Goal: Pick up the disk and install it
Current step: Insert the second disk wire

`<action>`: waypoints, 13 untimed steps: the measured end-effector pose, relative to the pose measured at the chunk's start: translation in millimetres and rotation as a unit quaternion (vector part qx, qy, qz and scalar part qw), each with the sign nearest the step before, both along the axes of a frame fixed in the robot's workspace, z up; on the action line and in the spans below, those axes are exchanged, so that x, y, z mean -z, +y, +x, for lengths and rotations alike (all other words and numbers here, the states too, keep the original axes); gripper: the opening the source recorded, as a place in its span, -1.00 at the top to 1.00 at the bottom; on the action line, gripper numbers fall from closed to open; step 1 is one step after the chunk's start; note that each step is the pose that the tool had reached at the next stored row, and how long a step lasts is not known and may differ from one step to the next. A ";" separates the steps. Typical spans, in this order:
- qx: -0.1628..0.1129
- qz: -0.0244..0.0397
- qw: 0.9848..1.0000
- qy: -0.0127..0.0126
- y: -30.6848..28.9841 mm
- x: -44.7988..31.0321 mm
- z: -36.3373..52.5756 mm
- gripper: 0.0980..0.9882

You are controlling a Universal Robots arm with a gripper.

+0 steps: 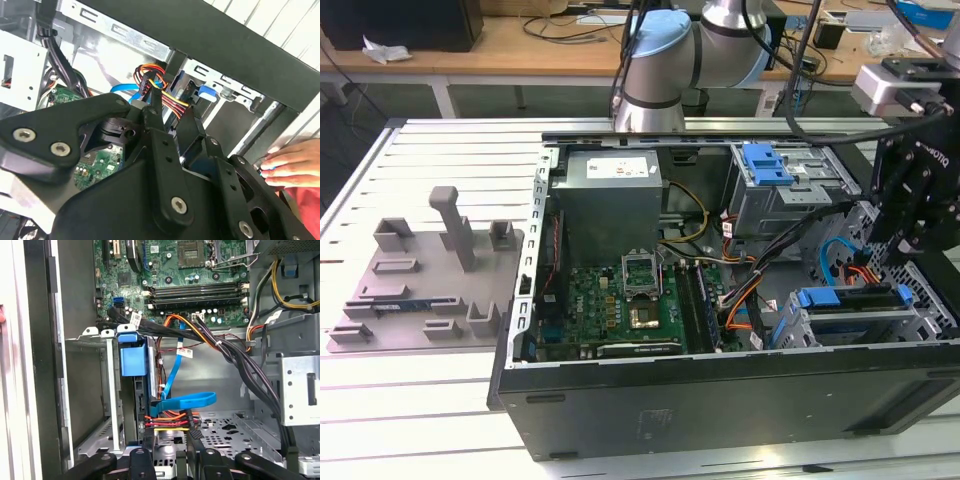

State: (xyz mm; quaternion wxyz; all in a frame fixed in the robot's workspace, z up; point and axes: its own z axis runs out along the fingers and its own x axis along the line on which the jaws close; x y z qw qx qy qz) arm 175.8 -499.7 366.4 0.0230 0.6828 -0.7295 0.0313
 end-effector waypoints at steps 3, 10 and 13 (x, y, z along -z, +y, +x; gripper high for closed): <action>0.001 0.000 1.000 0.000 0.2 -6.2 -4.5 0.33; 0.002 0.000 1.000 0.000 -0.7 -6.5 -25.5 0.33; 0.003 0.000 1.000 0.000 -2.0 -6.4 -27.7 0.33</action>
